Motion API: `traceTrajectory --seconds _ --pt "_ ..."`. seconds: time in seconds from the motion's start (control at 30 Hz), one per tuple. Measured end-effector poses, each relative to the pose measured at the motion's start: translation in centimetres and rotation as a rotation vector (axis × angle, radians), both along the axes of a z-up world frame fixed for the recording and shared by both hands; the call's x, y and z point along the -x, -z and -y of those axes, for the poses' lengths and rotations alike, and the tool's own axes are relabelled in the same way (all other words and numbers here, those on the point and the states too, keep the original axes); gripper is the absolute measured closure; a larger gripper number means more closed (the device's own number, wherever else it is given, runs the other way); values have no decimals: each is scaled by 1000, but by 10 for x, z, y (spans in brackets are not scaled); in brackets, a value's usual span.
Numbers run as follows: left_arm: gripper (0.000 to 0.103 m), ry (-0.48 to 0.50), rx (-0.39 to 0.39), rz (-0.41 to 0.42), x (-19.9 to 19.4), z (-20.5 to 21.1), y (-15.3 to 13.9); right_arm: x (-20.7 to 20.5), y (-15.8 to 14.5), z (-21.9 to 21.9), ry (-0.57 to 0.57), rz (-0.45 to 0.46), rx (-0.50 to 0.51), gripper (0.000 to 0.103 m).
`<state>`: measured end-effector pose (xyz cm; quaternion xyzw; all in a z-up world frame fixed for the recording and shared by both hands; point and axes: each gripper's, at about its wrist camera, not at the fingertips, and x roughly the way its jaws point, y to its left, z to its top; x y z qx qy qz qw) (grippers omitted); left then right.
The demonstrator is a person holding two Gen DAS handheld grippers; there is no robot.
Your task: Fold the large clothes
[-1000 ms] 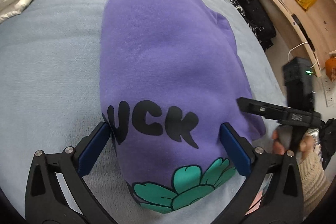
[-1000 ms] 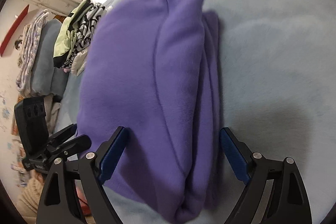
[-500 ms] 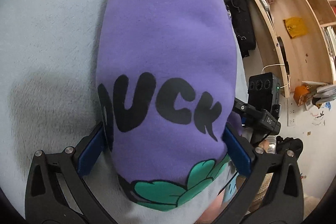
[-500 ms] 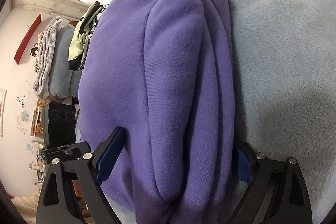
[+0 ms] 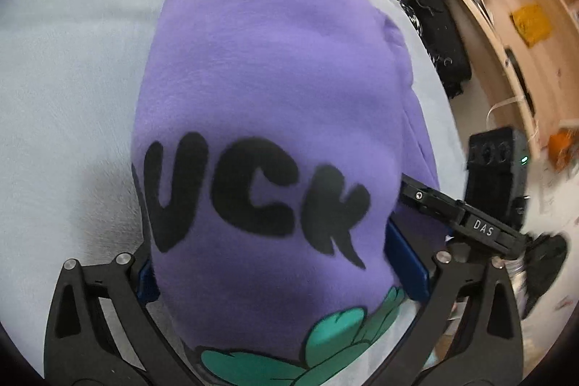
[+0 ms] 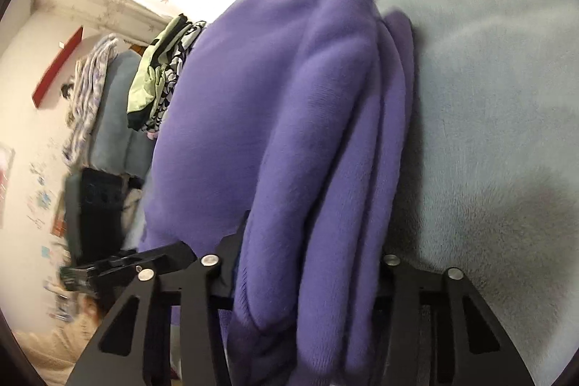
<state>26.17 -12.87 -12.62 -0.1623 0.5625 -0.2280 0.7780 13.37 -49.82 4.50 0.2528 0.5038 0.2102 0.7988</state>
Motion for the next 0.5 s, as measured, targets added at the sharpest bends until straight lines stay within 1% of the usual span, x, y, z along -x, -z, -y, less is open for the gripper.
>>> traceTrajectory --seconds 0.1,0.2,0.37,0.43,0.47,0.5 --pt "6 12 -42 88 6 0 -25 9 -19 -14 1 61 32 62" --pt "7 6 -43 138 15 -10 -47 23 -39 -29 7 115 41 62" --pt "7 -30 5 159 36 -40 -76 46 -65 -55 11 172 26 62" --pt "7 -45 19 175 48 -58 -88 55 -79 -76 4 195 29 62" --pt "7 -49 25 182 57 -90 -89 59 -86 -86 -4 208 28 62" --pt "7 -60 28 195 65 -98 -97 62 -92 -96 -11 220 28 62"
